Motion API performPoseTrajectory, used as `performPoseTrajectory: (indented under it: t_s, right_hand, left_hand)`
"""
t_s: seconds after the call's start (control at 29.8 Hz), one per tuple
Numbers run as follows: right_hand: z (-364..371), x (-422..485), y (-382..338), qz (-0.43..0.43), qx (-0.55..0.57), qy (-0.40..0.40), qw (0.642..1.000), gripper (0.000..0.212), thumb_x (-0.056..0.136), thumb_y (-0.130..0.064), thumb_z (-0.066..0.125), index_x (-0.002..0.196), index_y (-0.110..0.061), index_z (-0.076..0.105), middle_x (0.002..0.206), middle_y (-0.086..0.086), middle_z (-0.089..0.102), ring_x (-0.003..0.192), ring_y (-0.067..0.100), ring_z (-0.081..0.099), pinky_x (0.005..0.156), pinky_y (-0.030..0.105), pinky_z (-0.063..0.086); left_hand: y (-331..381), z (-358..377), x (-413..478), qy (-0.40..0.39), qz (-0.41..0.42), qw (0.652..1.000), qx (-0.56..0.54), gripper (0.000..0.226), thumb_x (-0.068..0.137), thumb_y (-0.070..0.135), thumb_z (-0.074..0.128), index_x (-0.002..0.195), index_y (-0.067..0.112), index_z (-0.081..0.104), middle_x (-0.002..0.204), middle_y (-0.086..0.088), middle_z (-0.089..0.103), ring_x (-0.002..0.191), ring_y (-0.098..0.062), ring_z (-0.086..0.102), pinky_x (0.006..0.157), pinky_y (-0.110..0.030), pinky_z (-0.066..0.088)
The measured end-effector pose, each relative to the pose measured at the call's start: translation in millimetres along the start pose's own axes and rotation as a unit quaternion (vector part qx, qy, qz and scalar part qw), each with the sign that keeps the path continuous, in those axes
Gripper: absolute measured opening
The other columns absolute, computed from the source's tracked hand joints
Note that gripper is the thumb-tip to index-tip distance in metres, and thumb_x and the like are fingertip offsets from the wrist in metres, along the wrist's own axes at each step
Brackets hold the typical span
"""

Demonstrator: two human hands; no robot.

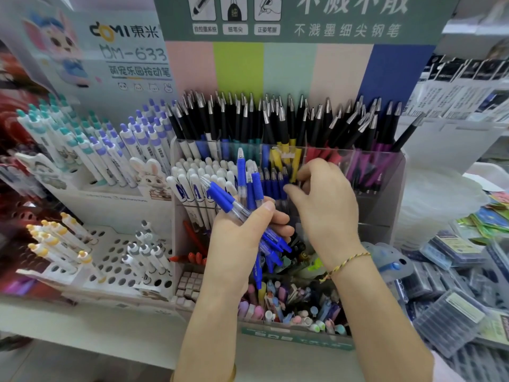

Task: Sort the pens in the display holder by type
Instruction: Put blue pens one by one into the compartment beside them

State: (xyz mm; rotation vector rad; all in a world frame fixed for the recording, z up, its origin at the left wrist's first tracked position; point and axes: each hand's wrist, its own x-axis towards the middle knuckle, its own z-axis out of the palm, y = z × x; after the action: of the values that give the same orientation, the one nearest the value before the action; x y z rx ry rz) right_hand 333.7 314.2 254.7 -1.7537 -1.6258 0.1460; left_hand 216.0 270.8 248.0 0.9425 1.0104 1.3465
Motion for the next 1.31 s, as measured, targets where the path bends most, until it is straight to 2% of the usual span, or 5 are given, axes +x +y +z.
performPoseTrajectory:
  t_s: [0.27,0.47,0.67,1.14,1.31]
  right_hand:
    - [-17.3,-3.7,-14.7,-0.031,0.271,-0.166,0.948,0.012,0.086,-0.024,0.066,0.08,-0.014,0.069,0.067,-0.009,0.062,0.058,-0.005,0.055,0.057,0.01,0.045]
    - [-11.5,9.4,-12.2,0.016,0.378,0.089,0.921,0.013,0.093,-0.022,0.057,0.082,-0.018,0.062,0.068,-0.004,0.06,0.06,0.009,0.054,0.055,0.026,0.043]
    - [-7.3,8.2,-12.6,-0.06,0.299,0.19,0.933,0.007,0.094,-0.023,0.055,0.088,-0.022,0.058,0.075,-0.006,0.059,0.07,0.017,0.058,0.065,0.028,0.048]
    - [21.9,-8.4,-9.1,-0.035,-0.012,-0.069,0.997,0.02,0.086,-0.031,0.063,0.086,-0.013,0.055,0.083,0.0,0.059,0.078,0.024,0.057,0.063,0.033,0.045]
    - [16.6,-5.6,-5.6,-0.029,0.139,-0.032,0.989,0.008,0.085,-0.023,0.066,0.085,-0.015,0.065,0.079,-0.006,0.063,0.075,0.011,0.059,0.07,0.032,0.051]
  left_hand:
    - [-2.0,-0.3,0.7,-0.032,-0.005,0.999,0.026,0.013,0.094,0.016,0.056,0.1,0.012,0.066,0.08,-0.014,0.071,0.071,-0.029,0.07,0.066,-0.04,0.058]
    - [-1.1,-10.0,4.1,0.029,-0.003,0.999,0.026,0.014,0.097,0.006,0.047,0.09,0.008,0.059,0.078,-0.009,0.074,0.07,-0.026,0.072,0.062,-0.041,0.06]
    - [0.0,-14.7,4.4,0.091,0.01,0.996,-0.003,0.012,0.097,0.004,0.047,0.09,0.005,0.057,0.059,-0.005,0.06,0.048,-0.018,0.055,0.05,-0.028,0.051]
    - [3.5,-13.1,-0.2,0.033,0.036,0.999,0.016,0.011,0.096,0.002,0.046,0.101,0.008,0.054,0.071,-0.006,0.071,0.05,-0.015,0.061,0.056,-0.033,0.058]
    - [4.8,-11.5,-2.0,-0.005,0.025,0.999,0.022,0.009,0.096,0.004,0.047,0.099,0.007,0.055,0.077,-0.008,0.073,0.054,-0.014,0.064,0.059,-0.032,0.059]
